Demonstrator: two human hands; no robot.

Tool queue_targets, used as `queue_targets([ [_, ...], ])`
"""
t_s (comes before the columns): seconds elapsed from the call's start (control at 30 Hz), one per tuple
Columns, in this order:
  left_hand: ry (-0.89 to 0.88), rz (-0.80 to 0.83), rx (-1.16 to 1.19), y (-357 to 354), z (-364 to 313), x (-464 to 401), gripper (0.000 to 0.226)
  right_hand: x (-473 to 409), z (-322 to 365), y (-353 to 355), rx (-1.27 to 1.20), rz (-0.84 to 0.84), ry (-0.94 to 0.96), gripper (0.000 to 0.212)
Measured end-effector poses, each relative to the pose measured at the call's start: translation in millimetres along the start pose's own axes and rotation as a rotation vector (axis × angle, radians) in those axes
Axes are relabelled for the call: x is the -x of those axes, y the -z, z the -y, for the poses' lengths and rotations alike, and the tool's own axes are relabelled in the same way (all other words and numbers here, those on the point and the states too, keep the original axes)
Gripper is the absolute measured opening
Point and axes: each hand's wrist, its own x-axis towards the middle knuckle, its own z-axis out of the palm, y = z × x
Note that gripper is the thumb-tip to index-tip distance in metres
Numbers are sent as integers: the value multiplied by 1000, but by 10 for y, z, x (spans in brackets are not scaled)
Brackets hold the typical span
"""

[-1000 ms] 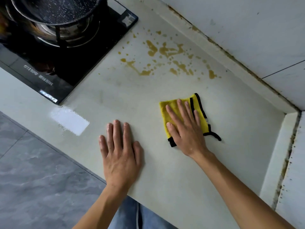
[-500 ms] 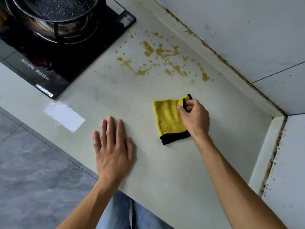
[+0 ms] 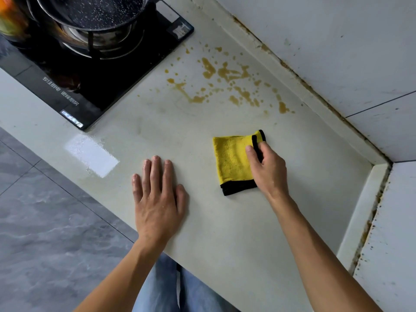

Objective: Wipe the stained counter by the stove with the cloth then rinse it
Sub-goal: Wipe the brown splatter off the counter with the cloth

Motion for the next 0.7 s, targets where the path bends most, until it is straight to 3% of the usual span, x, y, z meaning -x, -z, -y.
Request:
queue_targets([
  [0.1, 2, -7, 5, -4, -4, -5, 68, 81, 142, 5, -4, -20, 81, 34],
  [0.4, -5, -55, -12, -29, 17, -6, 67, 274, 963, 266, -337, -28, 263, 35],
  [0.57, -12, -42, -16, -37, 25, -7, 68, 152, 1052, 877, -685, -111, 227, 32],
  [0.7, -5, -27, -14, -30, 25, -5, 68, 53, 646, 1267, -781, -196, 119, 28],
])
